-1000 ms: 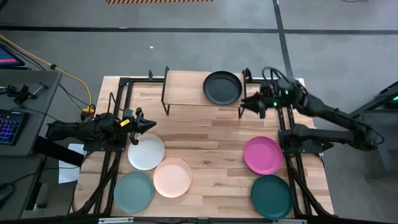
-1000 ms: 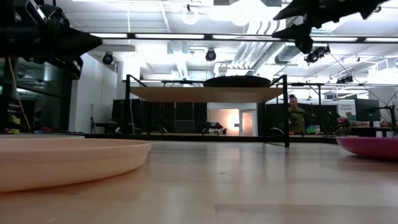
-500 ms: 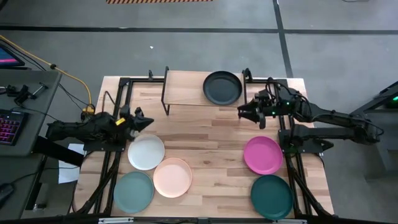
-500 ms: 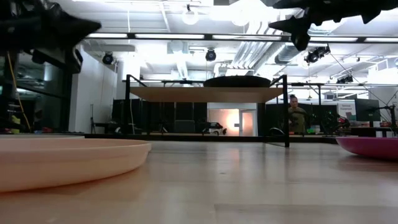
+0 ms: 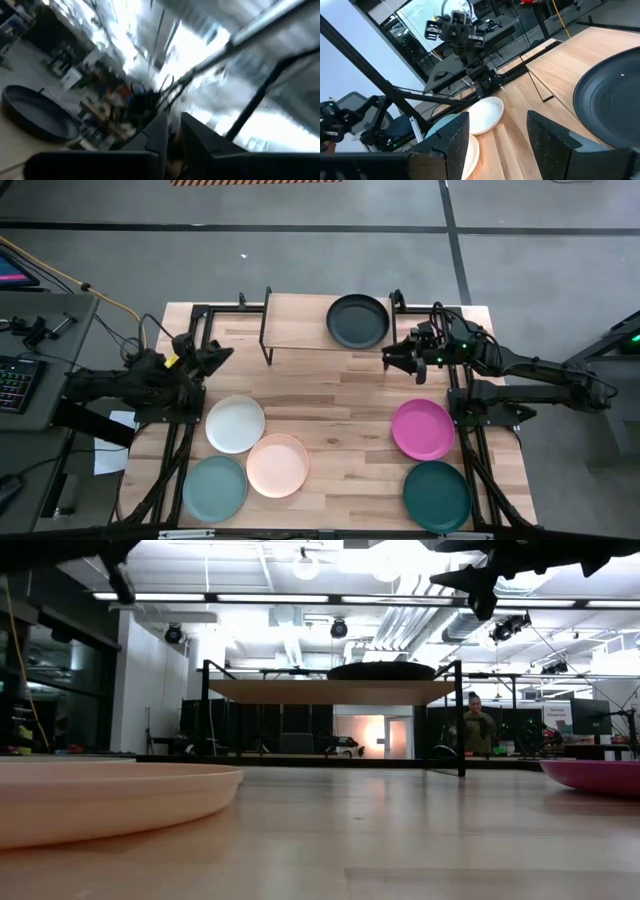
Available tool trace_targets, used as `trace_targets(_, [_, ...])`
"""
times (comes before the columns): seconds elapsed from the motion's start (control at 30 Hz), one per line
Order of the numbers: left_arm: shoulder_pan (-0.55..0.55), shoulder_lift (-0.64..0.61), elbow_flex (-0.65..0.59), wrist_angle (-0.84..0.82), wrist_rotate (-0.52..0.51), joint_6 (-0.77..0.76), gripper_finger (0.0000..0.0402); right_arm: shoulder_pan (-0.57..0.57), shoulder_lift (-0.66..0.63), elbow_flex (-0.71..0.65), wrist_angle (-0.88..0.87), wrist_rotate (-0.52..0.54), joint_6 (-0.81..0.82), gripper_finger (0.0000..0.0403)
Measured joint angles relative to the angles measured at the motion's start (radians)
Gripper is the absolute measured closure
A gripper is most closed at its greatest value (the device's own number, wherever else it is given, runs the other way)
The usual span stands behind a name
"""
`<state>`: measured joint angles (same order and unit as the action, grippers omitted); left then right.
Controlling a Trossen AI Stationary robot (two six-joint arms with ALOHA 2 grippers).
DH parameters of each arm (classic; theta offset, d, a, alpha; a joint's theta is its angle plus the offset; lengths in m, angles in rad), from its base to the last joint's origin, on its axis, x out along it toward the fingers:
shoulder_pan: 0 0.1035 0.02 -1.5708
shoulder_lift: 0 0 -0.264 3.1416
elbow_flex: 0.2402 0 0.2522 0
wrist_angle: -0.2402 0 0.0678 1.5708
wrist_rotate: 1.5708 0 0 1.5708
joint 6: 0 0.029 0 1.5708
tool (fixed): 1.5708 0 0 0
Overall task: Place and stack plates onto a shelf
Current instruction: Put the white plate on the shelf
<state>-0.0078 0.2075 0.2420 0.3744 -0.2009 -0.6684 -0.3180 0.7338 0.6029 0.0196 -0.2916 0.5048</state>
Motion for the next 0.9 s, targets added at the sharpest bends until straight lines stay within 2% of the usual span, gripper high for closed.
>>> trace_targets(0.13, [0.0, 0.155, 0.184, -0.263, 0.084, 0.023, 0.03, 0.0, 0.0, 0.0, 0.006, 0.0, 0.022, 0.0222])
trace_targets(0.23, [-0.001, 0.274, 0.299, -0.483, 0.155, -0.019, 0.0269, 0.0, 0.0, 0.0, 0.006, 0.0, 0.022, 0.0222])
trace_targets(0.33, [-0.012, 0.391, 0.362, -0.675, 0.248, -0.15, 0.0248, 0.0, 0.0, 0.0, 0.006, -0.001, 0.022, 0.0222])
trace_targets(0.47, [-0.072, 0.528, 0.368, -0.857, 0.331, -0.383, 0.024, 0.0, 0.0, 0.0, 0.006, -0.001, 0.021, 0.0222])
trace_targets(0.53, [-0.119, 0.594, 0.369, -0.92, 0.325, -0.497, 0.0239, 0.0, 0.0, 0.0, 0.005, -0.002, 0.021, 0.0222])
trace_targets(0.63, [-0.189, 0.692, 0.367, -0.981, 0.258, -0.594, 0.0239, 0.0, 0.0, 0.001, 0.002, -0.004, 0.02, 0.0222])
trace_targets(0.8, [-0.251, 0.844, 0.369, -0.951, 0.073, -0.743, 0.0242, 0.0, 0.0, 0.001, -0.001, -0.004, 0.02, 0.0222])
trace_targets(0.9, [-0.262, 0.93, 0.369, -0.894, 0.026, -0.778, 0.0242, 0.0, 0.0, 0.001, -0.001, -0.004, 0.02, 0.0222])
